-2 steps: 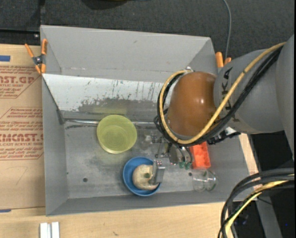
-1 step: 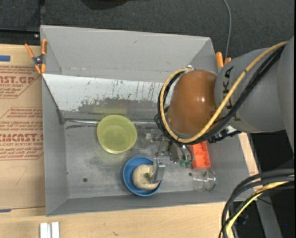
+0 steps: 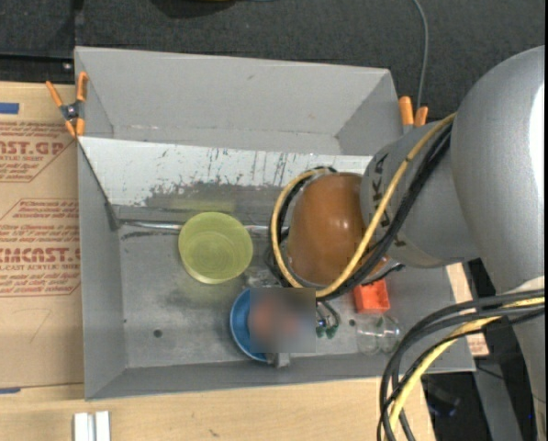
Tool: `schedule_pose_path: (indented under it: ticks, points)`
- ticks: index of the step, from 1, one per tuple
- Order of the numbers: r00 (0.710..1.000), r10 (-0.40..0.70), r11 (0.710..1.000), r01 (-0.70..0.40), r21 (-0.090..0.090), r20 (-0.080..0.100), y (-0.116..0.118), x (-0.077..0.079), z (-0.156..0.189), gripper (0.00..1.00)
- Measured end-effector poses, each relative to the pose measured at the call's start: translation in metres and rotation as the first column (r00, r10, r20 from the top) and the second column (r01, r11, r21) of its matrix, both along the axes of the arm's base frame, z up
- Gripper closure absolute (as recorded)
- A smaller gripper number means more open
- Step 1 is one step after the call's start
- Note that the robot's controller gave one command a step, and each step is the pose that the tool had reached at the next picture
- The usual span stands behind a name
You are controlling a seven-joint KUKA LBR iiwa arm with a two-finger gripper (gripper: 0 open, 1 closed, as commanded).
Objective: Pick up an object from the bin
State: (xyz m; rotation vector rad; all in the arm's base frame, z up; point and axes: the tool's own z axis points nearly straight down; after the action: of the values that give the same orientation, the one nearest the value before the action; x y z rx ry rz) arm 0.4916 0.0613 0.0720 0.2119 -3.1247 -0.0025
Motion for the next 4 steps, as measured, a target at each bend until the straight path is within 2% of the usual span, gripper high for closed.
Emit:
schedule_pose_path:
  ticks: [1,2,3,4]
  points:
    - [0.95,0.312,0.95,-0.312,0.001,0.012,0.018,0.026,0.066,0.0]
    - [1.0,-0.002,1.0,0.002,0.001,-0.002,0.0,0.0,0.001,0.0]
    - [0.809,0.587,0.81,-0.587,0.001,0.012,0.014,0.016,0.001,0.0]
    - [0.996,0.084,0.996,-0.084,0.004,0.021,0.027,-0.004,0.004,1.0]
